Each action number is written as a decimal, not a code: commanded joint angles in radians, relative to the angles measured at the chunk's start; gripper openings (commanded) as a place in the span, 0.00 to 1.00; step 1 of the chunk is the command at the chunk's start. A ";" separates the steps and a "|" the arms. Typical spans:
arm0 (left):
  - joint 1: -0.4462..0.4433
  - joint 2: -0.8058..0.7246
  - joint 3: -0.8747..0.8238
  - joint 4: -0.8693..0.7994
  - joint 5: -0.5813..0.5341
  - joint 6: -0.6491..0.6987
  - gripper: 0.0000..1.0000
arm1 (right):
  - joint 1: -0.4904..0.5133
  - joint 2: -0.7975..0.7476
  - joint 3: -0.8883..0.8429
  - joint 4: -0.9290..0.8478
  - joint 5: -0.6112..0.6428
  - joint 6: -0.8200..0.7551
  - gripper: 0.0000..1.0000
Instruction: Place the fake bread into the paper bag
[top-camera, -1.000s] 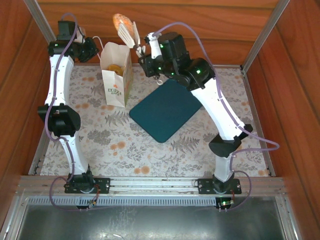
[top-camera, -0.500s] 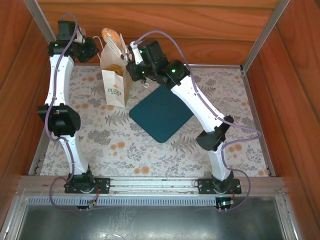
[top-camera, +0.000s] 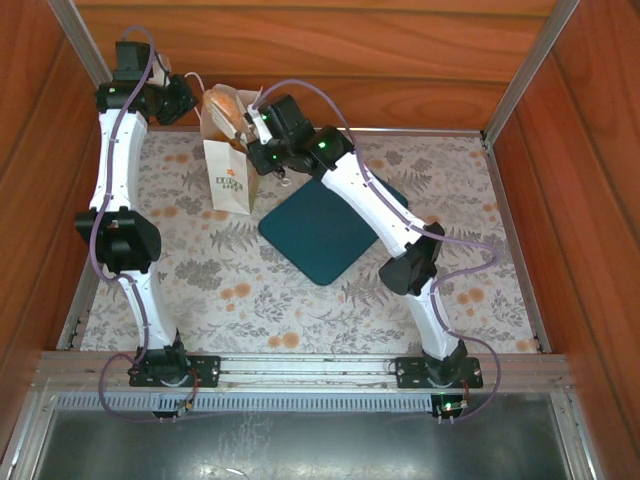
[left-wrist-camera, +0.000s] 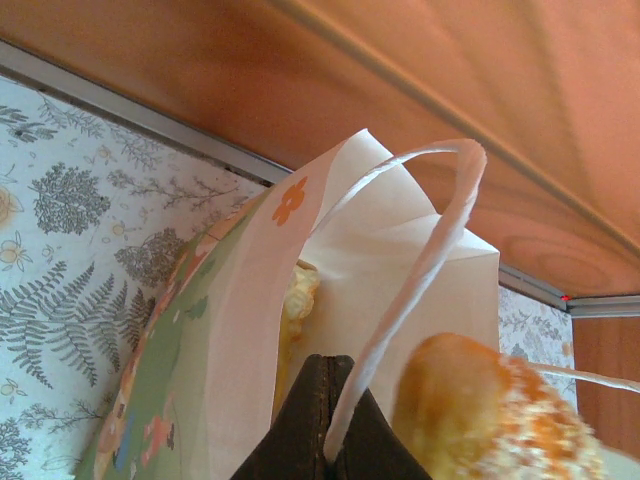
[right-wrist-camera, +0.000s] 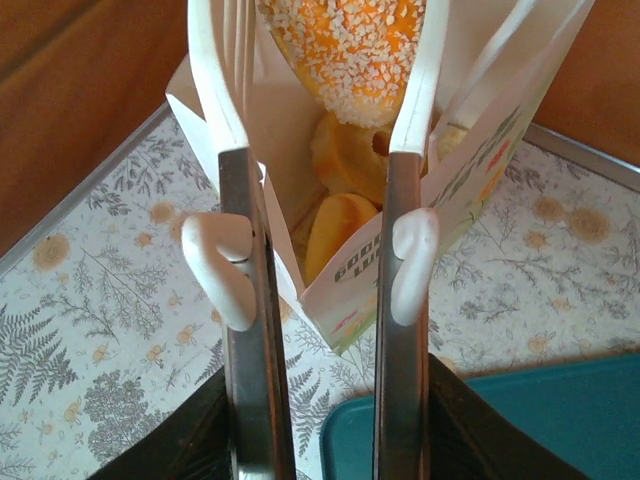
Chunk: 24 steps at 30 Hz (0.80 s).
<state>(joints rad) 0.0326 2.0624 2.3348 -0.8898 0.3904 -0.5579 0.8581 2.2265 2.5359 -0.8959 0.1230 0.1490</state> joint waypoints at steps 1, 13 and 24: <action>0.011 -0.004 0.006 0.014 0.014 0.001 0.00 | 0.006 -0.013 0.000 0.029 0.000 -0.008 0.48; 0.013 -0.004 0.016 0.015 0.009 -0.001 0.00 | 0.007 -0.065 0.024 0.041 -0.032 0.017 0.47; 0.015 0.018 0.096 0.015 0.028 -0.017 0.13 | 0.000 -0.264 -0.035 0.090 0.048 -0.004 0.39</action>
<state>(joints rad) 0.0395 2.0628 2.3863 -0.8970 0.3954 -0.5591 0.8574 2.0640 2.5198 -0.8749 0.1204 0.1631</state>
